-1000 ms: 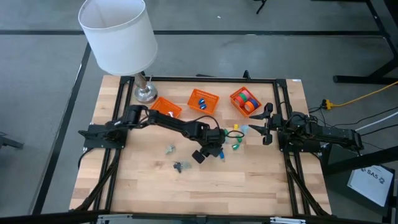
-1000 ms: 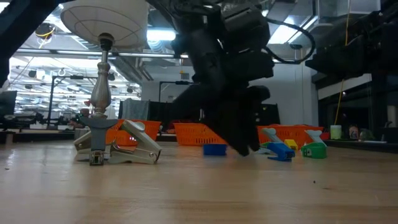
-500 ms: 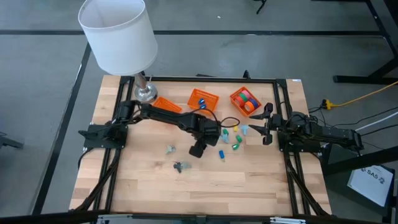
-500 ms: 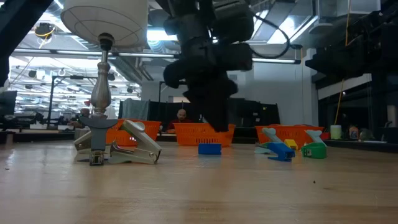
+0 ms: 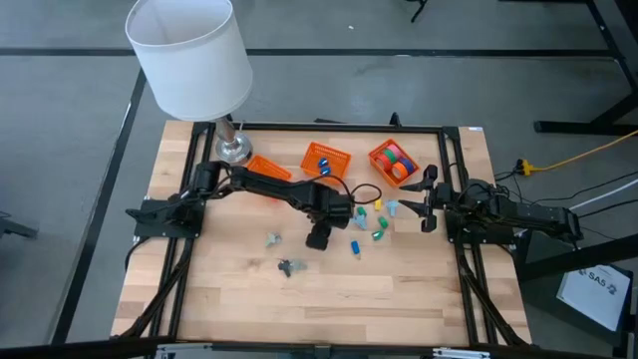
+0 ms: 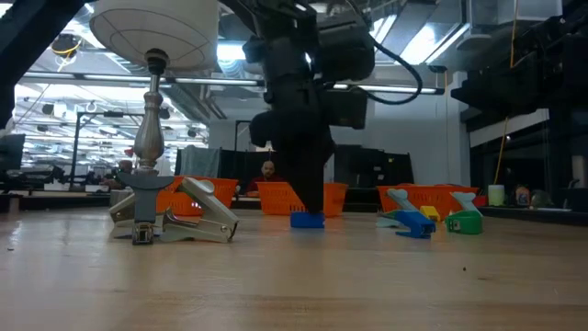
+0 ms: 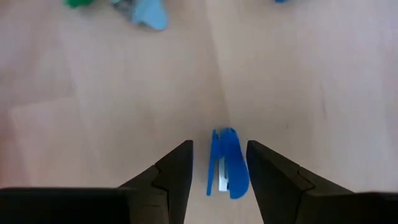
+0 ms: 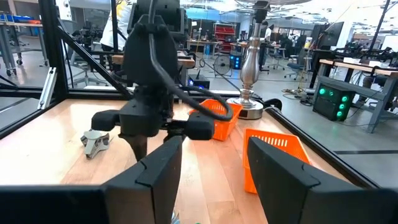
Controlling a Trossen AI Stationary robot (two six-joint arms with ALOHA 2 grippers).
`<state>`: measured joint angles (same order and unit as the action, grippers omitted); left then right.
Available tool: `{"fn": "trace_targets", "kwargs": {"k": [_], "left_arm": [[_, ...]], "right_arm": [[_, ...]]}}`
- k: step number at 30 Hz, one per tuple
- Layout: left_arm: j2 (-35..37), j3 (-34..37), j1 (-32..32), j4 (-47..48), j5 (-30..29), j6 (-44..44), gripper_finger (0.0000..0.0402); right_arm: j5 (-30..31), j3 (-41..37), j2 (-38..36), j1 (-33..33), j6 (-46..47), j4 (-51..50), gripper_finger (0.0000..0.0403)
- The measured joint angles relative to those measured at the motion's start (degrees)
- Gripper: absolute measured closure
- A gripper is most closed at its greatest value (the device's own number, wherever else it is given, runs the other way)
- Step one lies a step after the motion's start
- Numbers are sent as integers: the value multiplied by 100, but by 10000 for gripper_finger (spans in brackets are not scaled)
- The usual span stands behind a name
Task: Pick and place Stapler, Stapler remover, tape
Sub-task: Put the blue stapler into the middle orange bin
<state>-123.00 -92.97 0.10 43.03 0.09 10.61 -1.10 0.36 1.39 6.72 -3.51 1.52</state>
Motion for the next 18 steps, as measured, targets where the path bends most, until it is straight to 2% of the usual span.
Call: {"fn": "trace_targets", "kwargs": {"k": [12,18], "left_arm": [[-161,-8,2,222,-26,-540,255],[-336,-35,-6,171,-41,-553,273]], "right_arm": [[1,-2,0,0,0,0,214],[2,-2,0,0,1,0,214]]}}
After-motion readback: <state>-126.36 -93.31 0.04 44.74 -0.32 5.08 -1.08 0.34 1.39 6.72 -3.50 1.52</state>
